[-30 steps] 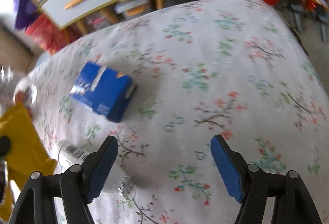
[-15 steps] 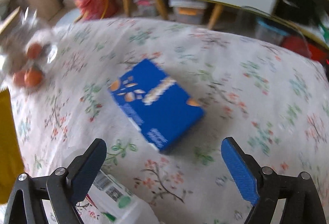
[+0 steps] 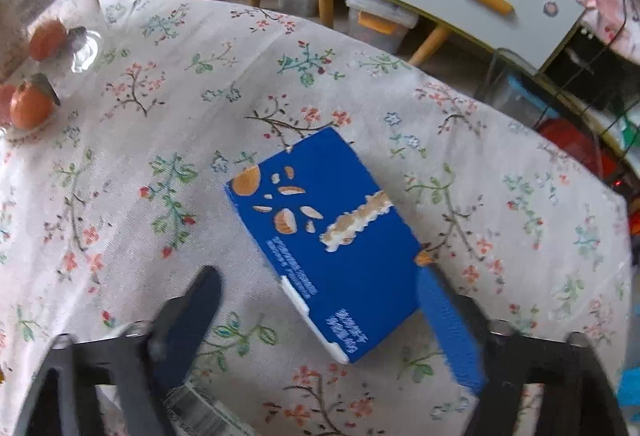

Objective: Collect trash
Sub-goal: 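Grasp the blue biscuit box with the right tool and lift it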

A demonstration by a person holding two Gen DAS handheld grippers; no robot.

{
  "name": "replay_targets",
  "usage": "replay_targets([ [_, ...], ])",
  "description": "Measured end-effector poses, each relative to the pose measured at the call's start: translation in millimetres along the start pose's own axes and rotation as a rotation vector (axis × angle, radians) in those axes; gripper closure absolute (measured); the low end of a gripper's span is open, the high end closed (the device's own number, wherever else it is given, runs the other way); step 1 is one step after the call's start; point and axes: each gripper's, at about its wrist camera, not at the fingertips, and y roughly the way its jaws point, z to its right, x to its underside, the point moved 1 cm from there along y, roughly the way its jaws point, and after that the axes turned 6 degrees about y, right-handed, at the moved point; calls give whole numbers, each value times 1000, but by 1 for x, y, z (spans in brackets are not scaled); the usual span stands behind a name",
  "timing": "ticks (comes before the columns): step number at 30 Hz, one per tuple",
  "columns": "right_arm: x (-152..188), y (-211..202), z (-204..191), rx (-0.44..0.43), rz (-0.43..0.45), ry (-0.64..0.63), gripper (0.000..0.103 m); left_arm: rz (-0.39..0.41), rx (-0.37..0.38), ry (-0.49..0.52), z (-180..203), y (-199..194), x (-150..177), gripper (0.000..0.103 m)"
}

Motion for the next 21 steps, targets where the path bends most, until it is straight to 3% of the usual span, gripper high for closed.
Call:
replay_targets([
  [1, 1, -2, 1, 18, 1, -6, 44, -1, 1, -2, 0, 0, 1, 101],
  [2, 1, -4, 3, 22, 0, -5, 50, -2, 5, -4, 2, -1, 1, 101],
  [6, 3, -17, 7, -50, -18, 28, 89, -3, 22, -5, 6, -3, 3, 101],
  [7, 5, -20, 6, -61, -27, 31, 95, -3, 25, -3, 8, -4, 4, 101],
  [10, 12, -28, 7, -89, -37, 38, 94, -1, 30, 1, 10, -7, 7, 101],
  [12, 17, -33, 10, -132, -43, 64, 79, 2, 33, 1, 11, -11, 9, 101],
  [14, 17, -38, 16, -144, -40, 91, 31, 3, 34, -6, 10, -13, 11, 101],
  [16, 15, -47, 19, -111, 6, 85, 21, 0, 32, -13, 8, -13, 12, 101],
  [21, 5, -44, 34, -73, 11, 76, 21, -5, 28, -10, 7, -8, 9, 101],
])
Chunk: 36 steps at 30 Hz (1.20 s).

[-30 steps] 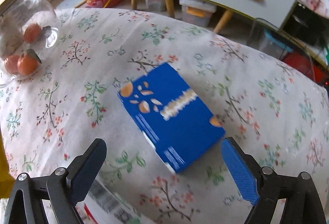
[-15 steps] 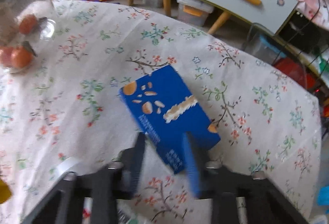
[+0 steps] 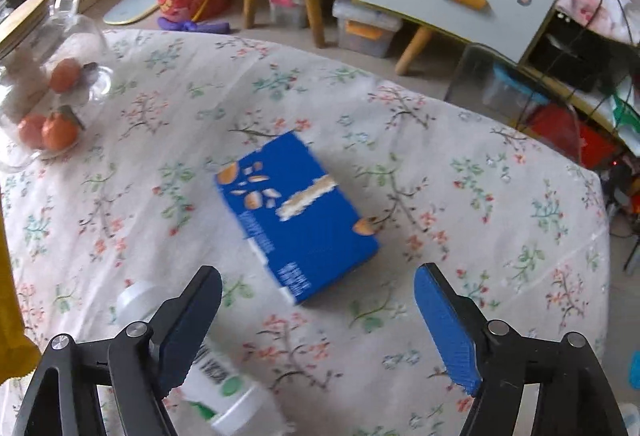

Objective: Collect trash
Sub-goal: 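Grasp the blue biscuit box with the right tool and lift it, then carry the wrapper and biscuit box over the white bin and release both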

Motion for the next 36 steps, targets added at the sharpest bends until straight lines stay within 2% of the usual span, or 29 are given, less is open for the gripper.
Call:
replay_targets([
  [5, -6, 19, 0, -6, -29, -33, 19, -20, -1, -8, -1, 13, -5, 101],
  [11, -13, 50, -12, 77, -73, -139, 19, -28, 1, -26, -1, 20, -9, 101],
  [14, -13, 60, -11, 82, -93, -141, 19, -33, -2, -17, 2, 23, -10, 101],
  [15, -12, 62, -9, 72, -99, -136, 21, -34, -2, -15, 3, 25, -10, 101],
  [16, -10, 63, -9, 57, -106, -128, 33, -35, -4, -12, 4, 25, -9, 101],
  [17, -9, 62, -7, 27, -112, -112, 32, -37, -5, -10, 5, 26, -9, 101],
  [19, -5, 59, -7, 22, -120, -99, 32, -37, -4, -5, 7, 26, -8, 101],
  [27, 23, 7, 8, 35, -69, -46, 32, -26, 9, 32, 22, 20, -3, 101],
  [36, 73, -67, 68, 25, -80, 183, 32, 6, 56, 83, 53, 0, 11, 101],
])
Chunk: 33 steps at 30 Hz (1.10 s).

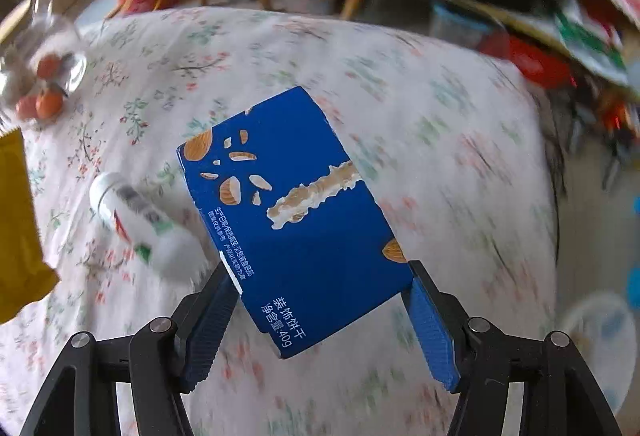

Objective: Collect trash
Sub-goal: 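Carry the wrapper and biscuit box over the white bin and release both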

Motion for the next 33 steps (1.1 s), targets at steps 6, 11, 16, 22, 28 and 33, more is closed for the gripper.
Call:
replay_targets([
  [6, 43, -35, 50, 23, 38, 119, 31, 10, 35, 50, 34, -8, 12, 101],
  [11, 80, -51, 112, 6, 55, 308, 31, 11, 57, 94, 62, -11, 23, 101],
  [16, 112, -63, 176, 13, 70, 482, 31, 1, 103, 114, 85, -11, 32, 101],
  [22, 142, -74, 238, 25, 86, 620, 31, -3, 125, 167, 122, -5, 44, 101],
  [28, 156, -78, 272, 27, 110, 659, 30, -16, 179, 247, 183, 6, 56, 101],
  [33, 161, -75, 289, 34, 121, 653, 30, -28, 221, 309, 236, 23, 66, 101],
])
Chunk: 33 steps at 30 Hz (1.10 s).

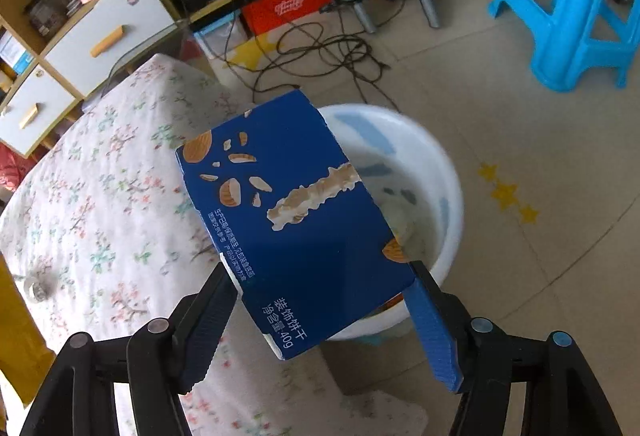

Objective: Collect trash
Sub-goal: 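Carry the wrapper and biscuit box over the white bin and release both, then move both open tools back toward the white yogurt bottle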

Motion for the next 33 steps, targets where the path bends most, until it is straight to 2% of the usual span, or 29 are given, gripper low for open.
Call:
replay_targets([
  [2, -4, 3, 9, 10, 1, 14, 27, -9, 18, 16, 18, 14, -3, 101],
  [4, -6, 4, 18, 2, -3, 44, 16, -28, 39, 28, 36, 31, -6, 101],
  [5, -7, 3, 25, -10, -6, 63, 15, -36, 50, 34, 44, 38, -8, 101],
  [9, -9, -7, 46, -27, 3, 108, 15, -47, 76, 58, 77, 65, -16, 101],
  [16, -4, -24, 71, 12, 16, 131, 15, -22, 108, 100, 120, 97, -24, 101],
  [23, 0, -39, 81, 74, 66, 108, 15, 10, 109, 108, 137, 120, -28, 99],
  [25, 0, -43, 83, 85, 80, 110, 15, -27, 125, 104, 138, 128, -28, 89],
  [26, 1, -45, 84, 85, 86, 113, 15, -50, 114, 92, 137, 131, -26, 72],
  [27, 1, -46, 85, 82, 88, 115, 15, -61, 107, 77, 135, 132, -24, 46],
  [29, 2, -49, 85, 78, 91, 119, 15, -54, 77, 61, 129, 128, -19, 26],
  [31, 2, -50, 83, 74, 92, 116, 15, -45, 49, 62, 123, 122, -14, 25],
  [33, 3, -52, 77, 73, 96, 104, 15, -69, 12, 65, 112, 117, -8, 23],
])
